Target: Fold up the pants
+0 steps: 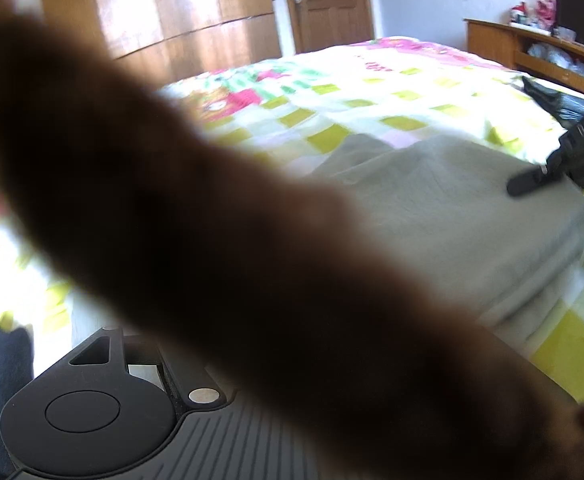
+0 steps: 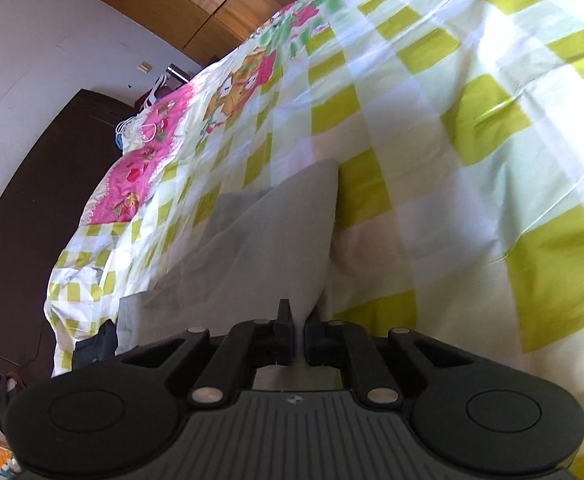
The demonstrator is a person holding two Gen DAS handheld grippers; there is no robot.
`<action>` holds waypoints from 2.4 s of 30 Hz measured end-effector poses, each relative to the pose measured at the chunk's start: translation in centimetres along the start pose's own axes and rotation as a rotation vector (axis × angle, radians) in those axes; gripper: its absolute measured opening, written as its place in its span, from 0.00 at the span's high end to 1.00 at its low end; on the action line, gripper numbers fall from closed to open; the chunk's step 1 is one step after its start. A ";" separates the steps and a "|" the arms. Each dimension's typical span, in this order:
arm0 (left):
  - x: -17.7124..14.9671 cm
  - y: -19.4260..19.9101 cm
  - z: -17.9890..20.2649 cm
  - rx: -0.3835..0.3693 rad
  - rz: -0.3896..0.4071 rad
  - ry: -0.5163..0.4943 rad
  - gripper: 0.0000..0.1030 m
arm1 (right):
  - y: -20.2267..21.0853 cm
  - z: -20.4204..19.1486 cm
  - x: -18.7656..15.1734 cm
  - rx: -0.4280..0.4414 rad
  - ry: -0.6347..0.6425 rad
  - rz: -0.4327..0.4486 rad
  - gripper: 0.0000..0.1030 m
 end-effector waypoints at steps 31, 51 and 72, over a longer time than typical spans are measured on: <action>-1.1 2.2 -4.0 0.069 0.050 -0.104 0.30 | -4.1 -20.4 -1.1 0.133 0.262 -0.106 0.77; -6.4 5.3 -9.6 0.020 0.096 0.210 0.30 | -12.7 -27.9 -15.1 0.096 0.533 -0.425 0.65; -4.6 11.9 -10.6 -0.051 0.160 0.423 0.28 | -16.6 -27.1 -9.2 0.082 0.863 -0.236 0.49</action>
Point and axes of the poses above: each gripper's, at about its wrist camera, not at the fingertips, and y roughly against the way its jaws point, z to its right, x to its top, the point moved 10 cm from there along -y, roughly the way its jaws point, and after that the axes turned 12 degrees about z, right-handed, at the moved point
